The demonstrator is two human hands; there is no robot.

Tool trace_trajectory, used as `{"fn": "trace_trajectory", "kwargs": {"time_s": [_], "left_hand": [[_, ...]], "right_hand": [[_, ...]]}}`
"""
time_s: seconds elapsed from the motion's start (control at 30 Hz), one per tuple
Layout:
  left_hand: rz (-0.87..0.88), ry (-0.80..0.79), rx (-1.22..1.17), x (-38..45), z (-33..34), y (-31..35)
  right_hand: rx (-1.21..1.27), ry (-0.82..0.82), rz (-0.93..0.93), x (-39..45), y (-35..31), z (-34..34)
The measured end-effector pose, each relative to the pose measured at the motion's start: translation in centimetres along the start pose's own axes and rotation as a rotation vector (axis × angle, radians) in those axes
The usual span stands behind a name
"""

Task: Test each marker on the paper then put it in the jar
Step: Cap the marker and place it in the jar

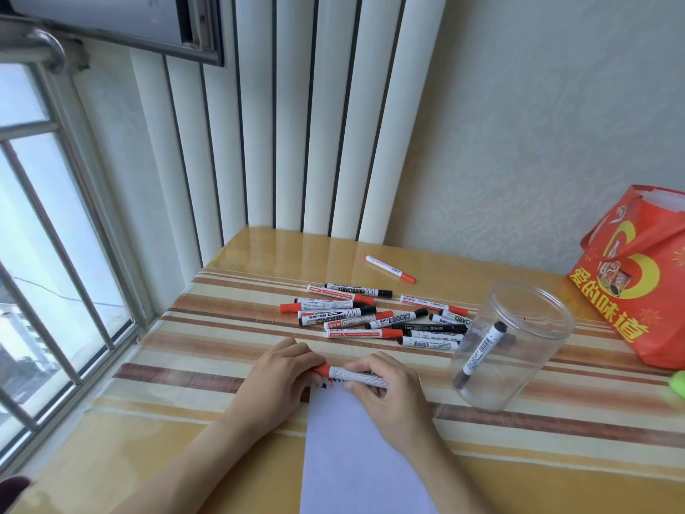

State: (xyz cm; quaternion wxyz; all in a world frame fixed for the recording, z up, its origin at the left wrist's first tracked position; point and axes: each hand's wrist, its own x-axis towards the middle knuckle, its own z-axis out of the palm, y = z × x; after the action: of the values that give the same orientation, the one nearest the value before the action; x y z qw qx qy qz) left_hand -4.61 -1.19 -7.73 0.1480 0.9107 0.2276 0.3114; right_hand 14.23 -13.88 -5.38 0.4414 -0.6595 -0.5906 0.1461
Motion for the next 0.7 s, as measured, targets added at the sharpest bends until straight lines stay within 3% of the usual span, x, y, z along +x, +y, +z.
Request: {"fn": "trace_trajectory", "kwargs": {"time_s": [0.27, 0.5, 0.6, 0.7], "left_hand": [[0.028, -0.004, 0.027, 0.0, 0.2, -0.1], [-0.106, 0.005, 0.054, 0.0, 0.3, 0.4], [-0.167, -0.055, 0.04, -0.1, 0.1, 0.9], [-0.113, -0.083, 0.073, -0.1, 0.1, 1.1]], "right_hand": [[-0.072, -0.03, -0.013, -0.1, -0.6, -0.3], [-0.025, 0.083, -0.084, 0.8, -2.9, -2.1], [0.024, 0.228, -0.083, 1.3, -5.6, -4.4], [-0.068, 0.452, -0.213, 1.8, -8.1, -8.2]]}}
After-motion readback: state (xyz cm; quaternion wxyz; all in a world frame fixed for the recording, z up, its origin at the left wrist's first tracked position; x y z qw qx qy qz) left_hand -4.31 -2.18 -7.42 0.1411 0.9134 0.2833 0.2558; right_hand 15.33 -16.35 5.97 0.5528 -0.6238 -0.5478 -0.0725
